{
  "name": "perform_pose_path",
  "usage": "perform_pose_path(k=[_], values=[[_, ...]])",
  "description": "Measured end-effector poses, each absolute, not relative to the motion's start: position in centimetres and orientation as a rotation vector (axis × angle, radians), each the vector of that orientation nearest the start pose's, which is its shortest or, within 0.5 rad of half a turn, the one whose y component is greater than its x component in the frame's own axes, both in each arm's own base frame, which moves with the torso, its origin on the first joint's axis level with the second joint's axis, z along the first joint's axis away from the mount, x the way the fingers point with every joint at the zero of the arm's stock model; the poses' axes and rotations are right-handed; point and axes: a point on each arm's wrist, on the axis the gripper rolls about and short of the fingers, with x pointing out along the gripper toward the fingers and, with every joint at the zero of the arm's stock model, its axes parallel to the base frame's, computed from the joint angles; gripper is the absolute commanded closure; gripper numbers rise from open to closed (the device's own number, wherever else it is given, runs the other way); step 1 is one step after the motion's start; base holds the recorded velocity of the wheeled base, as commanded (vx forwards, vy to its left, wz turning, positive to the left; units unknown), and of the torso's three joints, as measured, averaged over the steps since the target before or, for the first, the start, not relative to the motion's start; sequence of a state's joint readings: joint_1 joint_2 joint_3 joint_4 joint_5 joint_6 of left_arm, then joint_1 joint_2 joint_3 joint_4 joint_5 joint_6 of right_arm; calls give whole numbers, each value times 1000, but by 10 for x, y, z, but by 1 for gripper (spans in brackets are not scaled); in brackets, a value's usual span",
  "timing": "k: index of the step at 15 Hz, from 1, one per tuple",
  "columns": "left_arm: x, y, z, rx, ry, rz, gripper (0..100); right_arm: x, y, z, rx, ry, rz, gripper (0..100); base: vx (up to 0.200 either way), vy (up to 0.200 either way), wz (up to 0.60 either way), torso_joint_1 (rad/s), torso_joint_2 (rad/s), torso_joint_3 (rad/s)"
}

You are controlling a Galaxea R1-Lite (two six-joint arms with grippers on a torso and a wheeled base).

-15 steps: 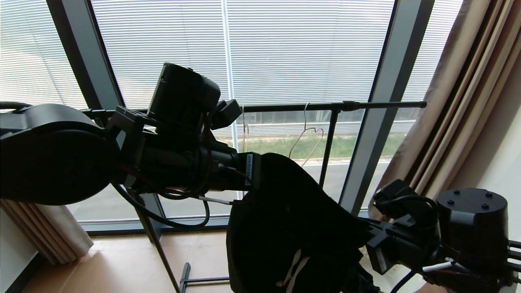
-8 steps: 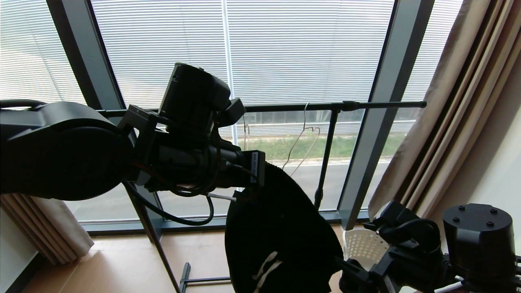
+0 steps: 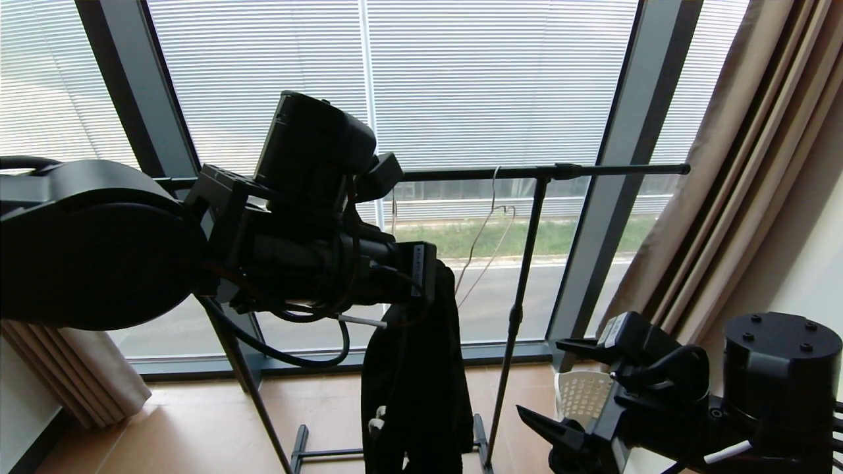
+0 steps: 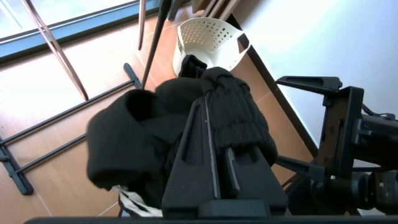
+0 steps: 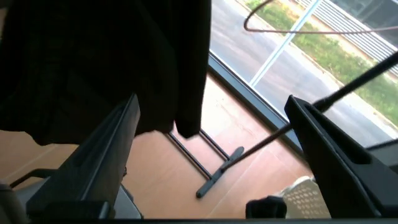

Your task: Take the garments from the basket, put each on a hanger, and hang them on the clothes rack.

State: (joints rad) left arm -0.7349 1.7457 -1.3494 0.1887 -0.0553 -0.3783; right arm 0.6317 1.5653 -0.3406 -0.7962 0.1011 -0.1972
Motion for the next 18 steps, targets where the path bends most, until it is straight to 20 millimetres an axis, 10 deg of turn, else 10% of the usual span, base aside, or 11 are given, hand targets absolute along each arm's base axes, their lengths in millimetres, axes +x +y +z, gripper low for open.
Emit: perform_pose_path(k=[8,18], values=[[239,-221,240,-145,702,-653,100,167,172,158,-120,251,815,0,0,0,0,0,0,0],[240,-221,240,-145,703,-650,100,192,196,108,-178,387,736,0,0,0,0,0,0,0]])
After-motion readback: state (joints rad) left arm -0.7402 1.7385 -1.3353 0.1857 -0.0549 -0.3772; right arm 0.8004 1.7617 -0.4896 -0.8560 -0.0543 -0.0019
